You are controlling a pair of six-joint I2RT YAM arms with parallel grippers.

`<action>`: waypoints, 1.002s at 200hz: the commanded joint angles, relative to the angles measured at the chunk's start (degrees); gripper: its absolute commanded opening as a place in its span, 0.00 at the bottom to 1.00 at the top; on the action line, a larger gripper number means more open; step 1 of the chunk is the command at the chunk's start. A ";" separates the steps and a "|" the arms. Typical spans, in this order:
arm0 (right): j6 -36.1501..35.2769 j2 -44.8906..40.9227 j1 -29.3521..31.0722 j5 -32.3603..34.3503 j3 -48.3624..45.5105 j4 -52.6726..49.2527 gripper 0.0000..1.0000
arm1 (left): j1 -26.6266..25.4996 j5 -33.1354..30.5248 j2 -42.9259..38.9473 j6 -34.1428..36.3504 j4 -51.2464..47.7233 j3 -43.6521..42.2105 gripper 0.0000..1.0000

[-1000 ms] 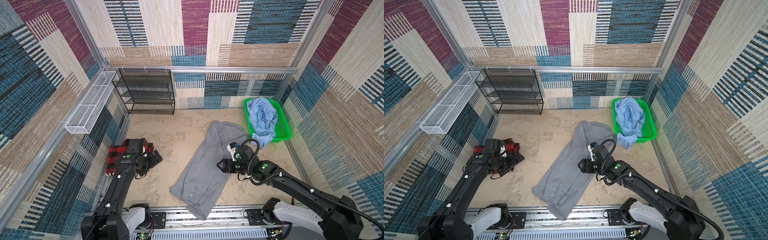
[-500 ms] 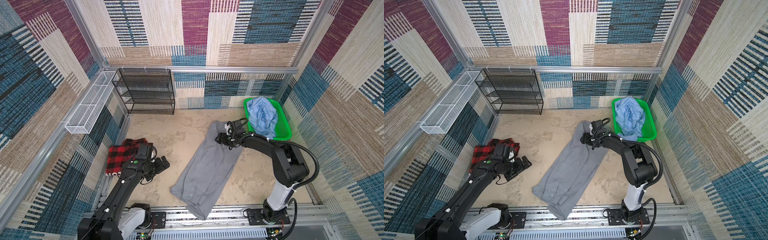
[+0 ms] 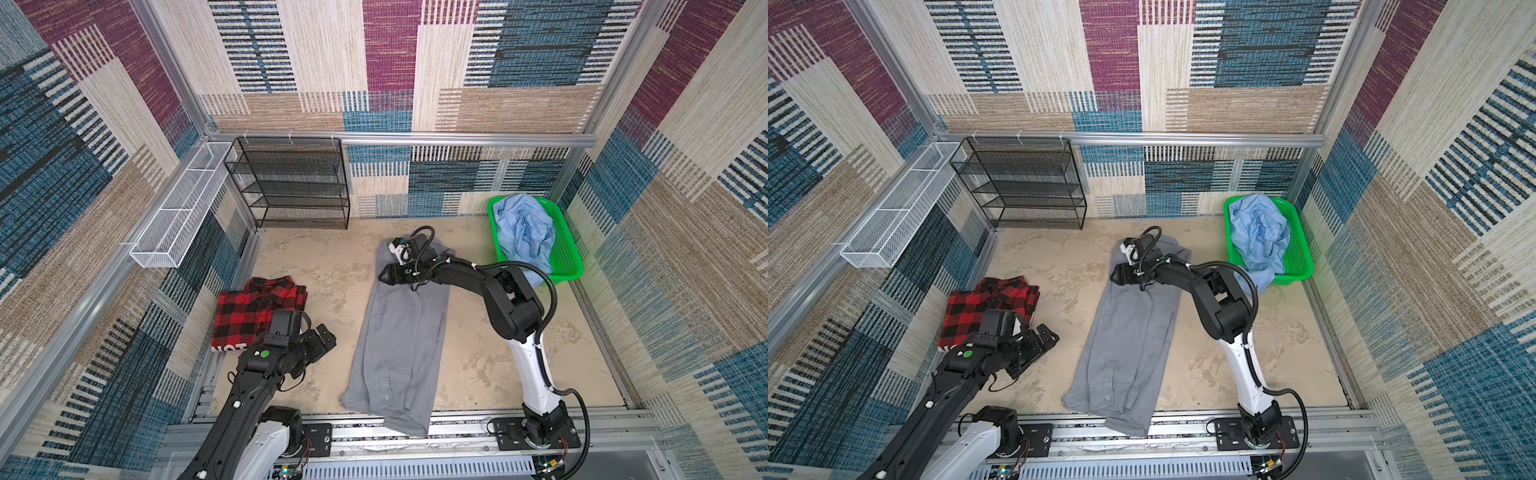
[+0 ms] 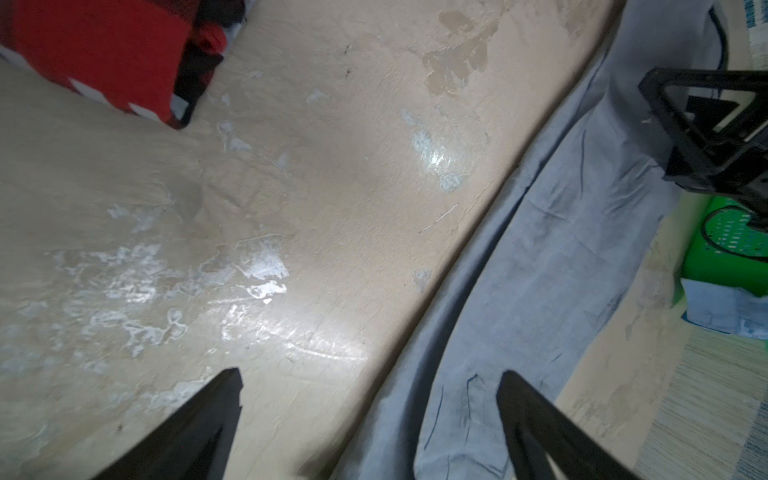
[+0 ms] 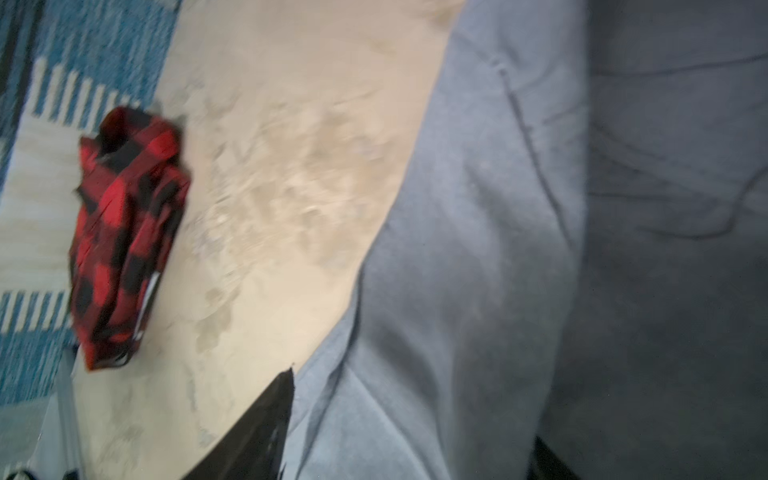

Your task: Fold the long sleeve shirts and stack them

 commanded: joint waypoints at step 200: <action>-11.08 8.14 8.22 8.48 24.77 -16.35 0.62 | 7.10 -5.47 45.93 13.97 0.81 42.41 0.97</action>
